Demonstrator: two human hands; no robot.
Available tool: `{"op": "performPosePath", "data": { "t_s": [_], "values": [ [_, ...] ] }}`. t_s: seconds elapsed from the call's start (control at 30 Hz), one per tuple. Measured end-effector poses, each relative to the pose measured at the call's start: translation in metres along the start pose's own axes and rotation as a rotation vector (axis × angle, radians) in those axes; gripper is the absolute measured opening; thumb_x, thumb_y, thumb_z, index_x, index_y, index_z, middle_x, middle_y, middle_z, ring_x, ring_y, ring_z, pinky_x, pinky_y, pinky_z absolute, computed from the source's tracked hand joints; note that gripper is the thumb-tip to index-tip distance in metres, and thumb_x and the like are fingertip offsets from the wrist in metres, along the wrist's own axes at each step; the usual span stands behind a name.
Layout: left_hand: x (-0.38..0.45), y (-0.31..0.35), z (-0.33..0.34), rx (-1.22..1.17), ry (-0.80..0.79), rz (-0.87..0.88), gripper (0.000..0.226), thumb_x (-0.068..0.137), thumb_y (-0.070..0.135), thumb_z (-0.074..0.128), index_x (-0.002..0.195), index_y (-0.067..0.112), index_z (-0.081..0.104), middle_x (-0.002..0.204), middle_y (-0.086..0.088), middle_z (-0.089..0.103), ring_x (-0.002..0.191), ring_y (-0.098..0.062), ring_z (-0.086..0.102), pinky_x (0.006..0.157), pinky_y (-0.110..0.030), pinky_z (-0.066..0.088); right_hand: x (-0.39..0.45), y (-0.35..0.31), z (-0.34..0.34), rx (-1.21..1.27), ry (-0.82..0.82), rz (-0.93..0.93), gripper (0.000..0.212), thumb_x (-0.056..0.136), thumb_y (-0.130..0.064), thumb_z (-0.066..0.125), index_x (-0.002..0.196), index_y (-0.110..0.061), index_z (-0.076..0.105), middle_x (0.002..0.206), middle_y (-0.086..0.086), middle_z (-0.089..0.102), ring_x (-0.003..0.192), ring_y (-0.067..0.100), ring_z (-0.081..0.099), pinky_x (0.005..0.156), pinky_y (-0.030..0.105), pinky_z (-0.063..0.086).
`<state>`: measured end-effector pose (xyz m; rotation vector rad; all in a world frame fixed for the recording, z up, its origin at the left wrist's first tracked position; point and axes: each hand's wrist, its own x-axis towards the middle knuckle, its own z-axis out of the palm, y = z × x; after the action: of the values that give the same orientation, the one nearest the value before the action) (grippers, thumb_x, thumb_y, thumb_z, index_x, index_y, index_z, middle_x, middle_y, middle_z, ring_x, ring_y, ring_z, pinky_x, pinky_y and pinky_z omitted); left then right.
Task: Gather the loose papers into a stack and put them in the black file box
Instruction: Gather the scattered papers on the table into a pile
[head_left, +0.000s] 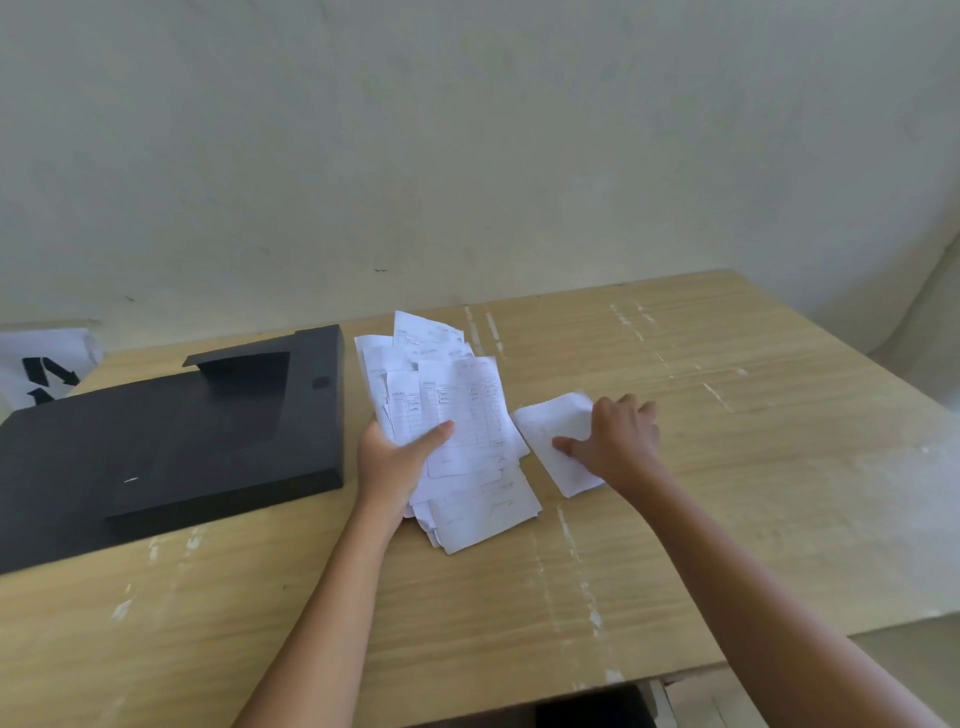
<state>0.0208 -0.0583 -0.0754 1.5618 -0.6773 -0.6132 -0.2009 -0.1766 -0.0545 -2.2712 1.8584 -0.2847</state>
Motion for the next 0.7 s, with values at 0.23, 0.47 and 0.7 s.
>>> {"op": "performPosePath", "data": {
  "t_s": [0.23,0.47,0.7],
  "values": [
    [-0.004,-0.001,-0.002,0.03,0.011,0.032,0.047,0.073,0.027,0.096,0.115,0.022,0.074,0.104,0.01,0.081,0.092,-0.006,0.078,0.072,-0.026,0.064,0.01,0.005,-0.013,0.502,-0.115,0.134,0.052,0.08,-0.03,0.085,0.12,-0.005,0.063,0.114,0.011,0.067,0.115,0.034,0.062,0.085,0.036,0.049],
    [-0.004,0.001,0.001,0.008,0.032,0.042,0.046,0.074,0.028,0.095,0.113,0.017,0.073,0.103,0.005,0.081,0.092,-0.012,0.078,0.074,-0.031,0.064,-0.007,-0.023,-0.022,1.457,-0.52,-0.187,0.043,0.074,-0.023,0.09,0.11,-0.005,0.075,0.109,0.017,0.077,0.095,0.029,0.077,0.071,0.04,0.063],
    [-0.004,0.016,-0.003,-0.075,0.004,0.081,0.035,0.083,0.049,0.084,0.111,0.03,0.073,0.101,0.013,0.081,0.092,-0.007,0.078,0.073,-0.029,0.063,-0.017,-0.067,0.003,0.936,0.007,-0.114,0.083,0.052,-0.051,0.096,0.12,-0.028,0.055,0.113,-0.005,0.056,0.107,0.016,0.053,0.087,0.033,0.05]
  ]
}}
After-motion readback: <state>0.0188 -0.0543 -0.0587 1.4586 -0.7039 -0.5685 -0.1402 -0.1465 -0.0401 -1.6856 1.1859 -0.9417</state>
